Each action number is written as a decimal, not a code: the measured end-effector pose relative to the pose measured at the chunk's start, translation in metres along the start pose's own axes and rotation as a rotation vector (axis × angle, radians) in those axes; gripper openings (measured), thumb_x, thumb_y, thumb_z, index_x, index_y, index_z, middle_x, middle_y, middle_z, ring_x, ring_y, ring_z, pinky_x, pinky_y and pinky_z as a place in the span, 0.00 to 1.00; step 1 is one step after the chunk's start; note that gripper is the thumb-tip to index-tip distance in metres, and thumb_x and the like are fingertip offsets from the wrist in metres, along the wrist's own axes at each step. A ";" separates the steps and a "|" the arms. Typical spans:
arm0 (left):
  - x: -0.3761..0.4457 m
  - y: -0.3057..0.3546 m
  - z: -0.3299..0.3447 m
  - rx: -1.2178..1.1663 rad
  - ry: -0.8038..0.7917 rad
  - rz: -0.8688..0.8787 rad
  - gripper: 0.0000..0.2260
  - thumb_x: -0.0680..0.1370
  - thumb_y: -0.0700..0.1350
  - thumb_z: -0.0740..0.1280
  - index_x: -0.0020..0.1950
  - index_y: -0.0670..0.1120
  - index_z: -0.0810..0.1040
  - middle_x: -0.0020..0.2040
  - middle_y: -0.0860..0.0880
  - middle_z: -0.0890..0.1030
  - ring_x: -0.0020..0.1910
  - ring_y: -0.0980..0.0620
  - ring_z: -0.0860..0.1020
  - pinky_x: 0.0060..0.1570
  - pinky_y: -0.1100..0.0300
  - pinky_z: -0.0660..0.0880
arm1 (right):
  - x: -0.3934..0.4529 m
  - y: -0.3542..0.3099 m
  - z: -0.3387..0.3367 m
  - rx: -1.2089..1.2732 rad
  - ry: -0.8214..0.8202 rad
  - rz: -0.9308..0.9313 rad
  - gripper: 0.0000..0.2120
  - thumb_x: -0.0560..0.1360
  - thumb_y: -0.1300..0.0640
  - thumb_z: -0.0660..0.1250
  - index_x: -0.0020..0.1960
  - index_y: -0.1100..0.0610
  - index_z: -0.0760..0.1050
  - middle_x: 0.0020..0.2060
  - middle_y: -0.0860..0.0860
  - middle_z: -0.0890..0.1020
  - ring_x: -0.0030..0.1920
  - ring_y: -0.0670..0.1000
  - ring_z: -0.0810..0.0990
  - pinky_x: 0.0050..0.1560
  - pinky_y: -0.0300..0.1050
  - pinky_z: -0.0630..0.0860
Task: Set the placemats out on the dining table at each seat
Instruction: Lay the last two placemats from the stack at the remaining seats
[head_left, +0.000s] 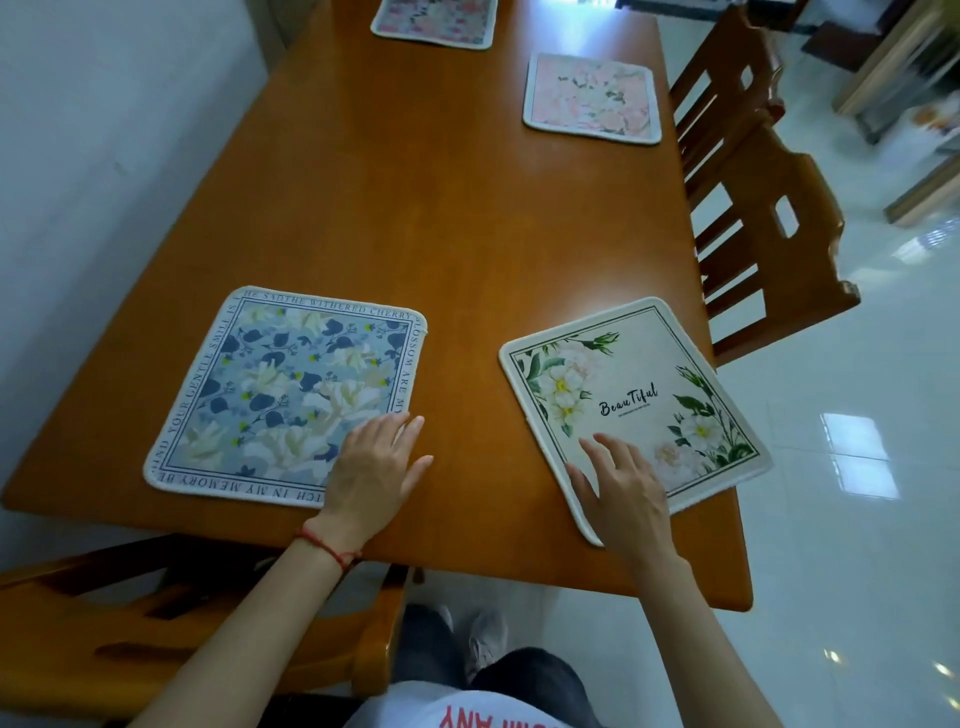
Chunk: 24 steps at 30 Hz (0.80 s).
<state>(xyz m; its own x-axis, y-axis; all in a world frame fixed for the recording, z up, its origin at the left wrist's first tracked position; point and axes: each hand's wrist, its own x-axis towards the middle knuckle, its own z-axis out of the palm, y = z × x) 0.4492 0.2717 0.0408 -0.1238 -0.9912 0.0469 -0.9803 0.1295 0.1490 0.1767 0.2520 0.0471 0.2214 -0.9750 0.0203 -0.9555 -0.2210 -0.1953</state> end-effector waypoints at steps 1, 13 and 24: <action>0.001 0.003 -0.002 0.006 0.013 0.006 0.20 0.72 0.52 0.65 0.59 0.41 0.76 0.52 0.42 0.81 0.52 0.44 0.80 0.52 0.49 0.77 | 0.000 0.002 -0.001 -0.005 0.008 0.003 0.23 0.75 0.46 0.53 0.57 0.60 0.76 0.52 0.58 0.81 0.52 0.58 0.80 0.46 0.52 0.79; 0.025 0.060 0.006 0.058 -0.042 -0.089 0.30 0.79 0.60 0.42 0.62 0.43 0.74 0.57 0.43 0.80 0.57 0.44 0.78 0.56 0.47 0.75 | 0.020 0.075 -0.014 0.071 0.028 -0.040 0.27 0.78 0.42 0.47 0.56 0.59 0.76 0.53 0.57 0.81 0.53 0.57 0.79 0.47 0.52 0.79; 0.042 0.173 0.028 0.036 -0.005 -0.375 0.20 0.73 0.49 0.68 0.60 0.40 0.76 0.57 0.39 0.80 0.57 0.40 0.78 0.56 0.44 0.73 | 0.056 0.190 -0.041 0.074 -0.006 -0.243 0.23 0.76 0.45 0.52 0.54 0.59 0.78 0.51 0.55 0.82 0.51 0.57 0.80 0.47 0.50 0.79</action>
<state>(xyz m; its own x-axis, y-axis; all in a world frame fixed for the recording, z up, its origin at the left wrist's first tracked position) 0.2702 0.2522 0.0406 0.2438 -0.9698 -0.0091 -0.9625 -0.2431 0.1203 -0.0004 0.1543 0.0517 0.4439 -0.8934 0.0693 -0.8574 -0.4459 -0.2569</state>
